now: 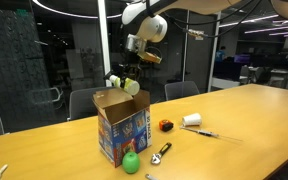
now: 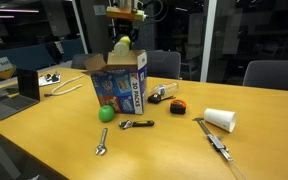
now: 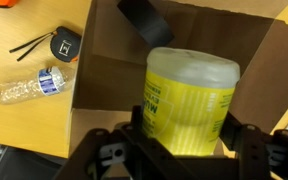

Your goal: Pick up the bottle from the table and put it in the box

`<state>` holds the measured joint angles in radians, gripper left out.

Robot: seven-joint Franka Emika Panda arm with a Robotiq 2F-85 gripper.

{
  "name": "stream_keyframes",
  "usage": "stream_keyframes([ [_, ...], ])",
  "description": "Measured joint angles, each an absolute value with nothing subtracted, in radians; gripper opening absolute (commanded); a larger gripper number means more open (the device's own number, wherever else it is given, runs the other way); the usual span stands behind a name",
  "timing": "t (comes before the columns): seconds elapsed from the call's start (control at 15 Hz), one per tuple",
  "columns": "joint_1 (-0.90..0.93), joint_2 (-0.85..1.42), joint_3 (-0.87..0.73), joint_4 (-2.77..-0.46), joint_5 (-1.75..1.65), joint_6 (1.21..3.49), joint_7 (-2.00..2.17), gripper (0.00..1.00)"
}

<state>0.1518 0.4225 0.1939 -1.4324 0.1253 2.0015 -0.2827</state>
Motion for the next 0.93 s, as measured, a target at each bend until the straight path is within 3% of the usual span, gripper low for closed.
stream_keyframes([
  [0.53,0.151,0.461,0.194,-1.453,0.148,2.002,-0.268,0.48],
  [0.6,0.15,0.461,0.194,-1.456,0.153,2.002,-0.265,0.93],
  [0.93,0.15,0.454,0.195,-1.472,0.156,1.997,-0.252,1.0],
])
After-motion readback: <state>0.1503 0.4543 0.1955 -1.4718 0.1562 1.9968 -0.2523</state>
